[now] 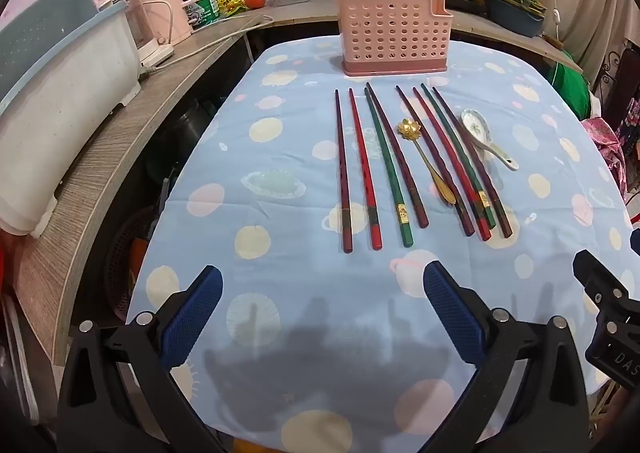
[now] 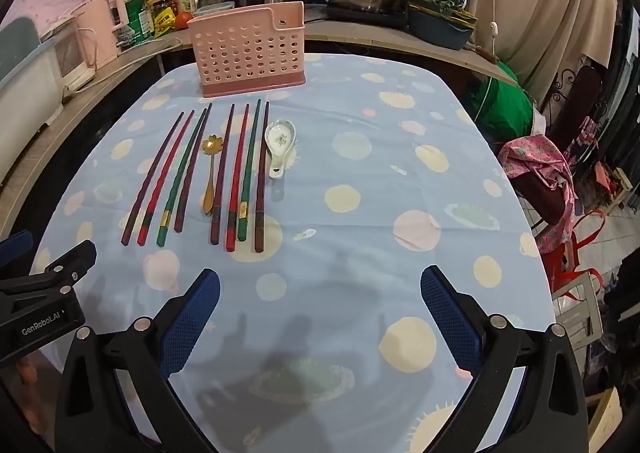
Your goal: Organize utensils
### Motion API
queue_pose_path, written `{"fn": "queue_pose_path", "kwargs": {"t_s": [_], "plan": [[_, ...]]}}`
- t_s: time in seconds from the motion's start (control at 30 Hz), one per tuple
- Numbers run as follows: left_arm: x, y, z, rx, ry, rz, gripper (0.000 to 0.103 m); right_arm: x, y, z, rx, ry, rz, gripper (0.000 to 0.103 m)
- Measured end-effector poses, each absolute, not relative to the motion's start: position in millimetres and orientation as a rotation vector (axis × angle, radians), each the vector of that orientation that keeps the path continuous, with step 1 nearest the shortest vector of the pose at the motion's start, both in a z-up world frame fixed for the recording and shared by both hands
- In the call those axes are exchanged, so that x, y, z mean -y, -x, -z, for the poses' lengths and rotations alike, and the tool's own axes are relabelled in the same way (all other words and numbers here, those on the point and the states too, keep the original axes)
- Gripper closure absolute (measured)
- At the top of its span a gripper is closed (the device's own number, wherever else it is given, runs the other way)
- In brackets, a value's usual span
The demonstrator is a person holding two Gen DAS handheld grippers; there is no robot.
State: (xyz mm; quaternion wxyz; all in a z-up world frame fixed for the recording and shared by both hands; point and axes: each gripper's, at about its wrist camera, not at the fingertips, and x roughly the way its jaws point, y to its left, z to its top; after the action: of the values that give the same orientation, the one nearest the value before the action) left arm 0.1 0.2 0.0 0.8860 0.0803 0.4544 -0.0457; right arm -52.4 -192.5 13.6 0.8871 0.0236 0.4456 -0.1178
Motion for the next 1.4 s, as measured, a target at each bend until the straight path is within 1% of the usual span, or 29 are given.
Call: {"fn": "queue_pose_path", "kwargs": {"t_s": [1.4], "plan": [[-2.9,2.1,0.5,-0.934,-0.171,0.092,0.007,189.0,53.7,-10.7,-0.931,-0.054,0.240,0.007]]}}
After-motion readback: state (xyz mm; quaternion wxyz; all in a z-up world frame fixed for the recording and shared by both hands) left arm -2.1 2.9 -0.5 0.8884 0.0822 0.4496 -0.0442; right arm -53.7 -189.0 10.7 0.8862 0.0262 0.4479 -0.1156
